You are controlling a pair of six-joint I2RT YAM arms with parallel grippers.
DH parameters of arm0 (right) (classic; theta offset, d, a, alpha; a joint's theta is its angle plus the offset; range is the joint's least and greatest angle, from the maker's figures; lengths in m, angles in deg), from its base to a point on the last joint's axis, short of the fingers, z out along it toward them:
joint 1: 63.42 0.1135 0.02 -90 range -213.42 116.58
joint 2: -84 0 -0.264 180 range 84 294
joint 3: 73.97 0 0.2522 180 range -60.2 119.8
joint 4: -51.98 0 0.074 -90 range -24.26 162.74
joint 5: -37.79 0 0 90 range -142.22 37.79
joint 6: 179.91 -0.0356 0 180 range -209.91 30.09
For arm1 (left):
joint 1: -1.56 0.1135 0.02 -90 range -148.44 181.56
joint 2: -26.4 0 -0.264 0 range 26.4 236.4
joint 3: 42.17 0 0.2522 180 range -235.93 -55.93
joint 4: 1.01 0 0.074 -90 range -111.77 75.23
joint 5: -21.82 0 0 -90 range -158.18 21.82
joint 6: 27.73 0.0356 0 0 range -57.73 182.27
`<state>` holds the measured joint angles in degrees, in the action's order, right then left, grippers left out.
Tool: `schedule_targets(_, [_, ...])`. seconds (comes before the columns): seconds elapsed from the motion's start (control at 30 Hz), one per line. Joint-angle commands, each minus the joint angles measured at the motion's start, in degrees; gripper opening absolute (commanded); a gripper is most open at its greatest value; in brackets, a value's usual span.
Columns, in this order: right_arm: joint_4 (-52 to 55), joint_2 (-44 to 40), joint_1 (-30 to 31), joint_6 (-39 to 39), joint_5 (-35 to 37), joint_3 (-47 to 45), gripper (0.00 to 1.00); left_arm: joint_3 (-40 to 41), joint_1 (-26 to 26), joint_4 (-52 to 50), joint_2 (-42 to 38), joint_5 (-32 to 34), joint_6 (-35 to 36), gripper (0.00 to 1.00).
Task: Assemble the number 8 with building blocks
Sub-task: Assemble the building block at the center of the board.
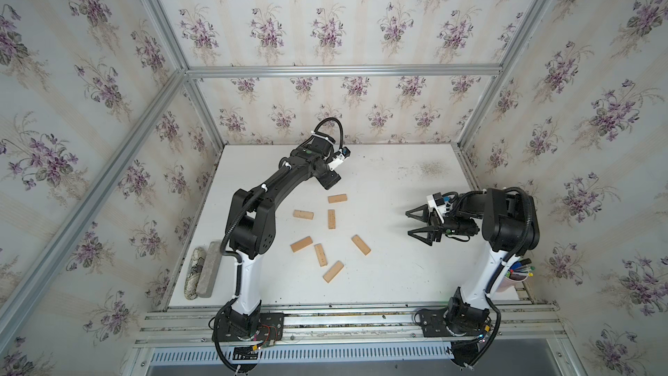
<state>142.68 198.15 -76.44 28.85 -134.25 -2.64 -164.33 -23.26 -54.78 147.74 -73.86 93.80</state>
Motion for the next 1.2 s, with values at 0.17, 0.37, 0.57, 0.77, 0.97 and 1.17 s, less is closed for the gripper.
schedule_targets(0.17, [1.66, -0.15, 0.10, 23.54, -2.05, -0.12, 1.00, -11.33, -0.85, -12.47, 8.01, -4.82, 14.75, 0.70])
schedule_targets(0.37, [1.62, -0.18, 0.11, 23.55, -1.98, -0.03, 1.00, -8.54, 0.15, -12.41, 6.83, 2.92, 16.55, 0.71])
schedule_targets(0.57, [1.64, -0.17, 0.16, 23.54, -1.97, -0.06, 1.00, -7.33, -1.34, -12.26, 9.78, -0.56, 16.99, 0.68])
schedule_targets(0.77, [1.66, -0.24, 0.12, 23.54, -1.98, 0.01, 1.00, -8.51, -2.54, -11.92, 12.68, -1.92, 17.81, 0.66])
schedule_targets(0.97, [1.60, -0.22, 0.14, 23.54, -1.96, -0.08, 1.00, -7.65, -2.68, -11.99, 12.93, -3.28, 17.07, 0.63])
schedule_targets(1.17, [1.58, -0.23, 0.11, 23.54, -1.94, -0.05, 1.00, -7.76, -3.36, -11.98, 14.88, -3.78, 16.95, 0.61])
